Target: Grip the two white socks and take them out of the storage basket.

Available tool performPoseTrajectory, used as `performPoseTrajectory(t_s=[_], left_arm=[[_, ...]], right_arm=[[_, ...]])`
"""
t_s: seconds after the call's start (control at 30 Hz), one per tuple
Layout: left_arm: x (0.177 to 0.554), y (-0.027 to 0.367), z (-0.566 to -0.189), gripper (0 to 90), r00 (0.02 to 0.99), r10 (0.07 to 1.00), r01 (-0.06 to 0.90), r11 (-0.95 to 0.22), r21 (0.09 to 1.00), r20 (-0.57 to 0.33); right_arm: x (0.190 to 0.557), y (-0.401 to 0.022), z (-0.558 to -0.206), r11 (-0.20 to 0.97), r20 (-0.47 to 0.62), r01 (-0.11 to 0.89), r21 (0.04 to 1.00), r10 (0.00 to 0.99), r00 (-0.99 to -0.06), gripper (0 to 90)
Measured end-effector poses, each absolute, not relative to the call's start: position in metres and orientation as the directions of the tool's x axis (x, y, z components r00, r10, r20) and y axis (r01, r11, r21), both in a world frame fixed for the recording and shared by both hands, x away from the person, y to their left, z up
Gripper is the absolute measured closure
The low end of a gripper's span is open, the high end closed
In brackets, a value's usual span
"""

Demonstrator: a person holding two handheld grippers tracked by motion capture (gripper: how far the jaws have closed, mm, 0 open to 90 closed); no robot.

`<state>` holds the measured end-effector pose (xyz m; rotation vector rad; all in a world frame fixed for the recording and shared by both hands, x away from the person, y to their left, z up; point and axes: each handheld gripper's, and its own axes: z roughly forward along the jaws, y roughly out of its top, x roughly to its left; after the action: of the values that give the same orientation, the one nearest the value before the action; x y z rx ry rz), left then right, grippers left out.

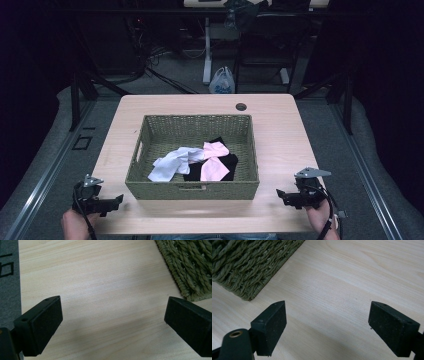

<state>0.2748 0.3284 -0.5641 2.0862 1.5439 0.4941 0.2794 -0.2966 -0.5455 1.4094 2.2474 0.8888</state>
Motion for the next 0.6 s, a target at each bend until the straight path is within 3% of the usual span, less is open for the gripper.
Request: performPoseTrajectory(t_s=[0.6], left_arm=[[0.274, 0.326, -0.553, 1.1, 0.298, 0.955, 0.771, -0.239, 0.59, -0.003]], right_arm=[[0.28, -0.295, -0.546, 0.318, 0.04, 0.684, 0.656, 0.891, -0.452, 14.7]])
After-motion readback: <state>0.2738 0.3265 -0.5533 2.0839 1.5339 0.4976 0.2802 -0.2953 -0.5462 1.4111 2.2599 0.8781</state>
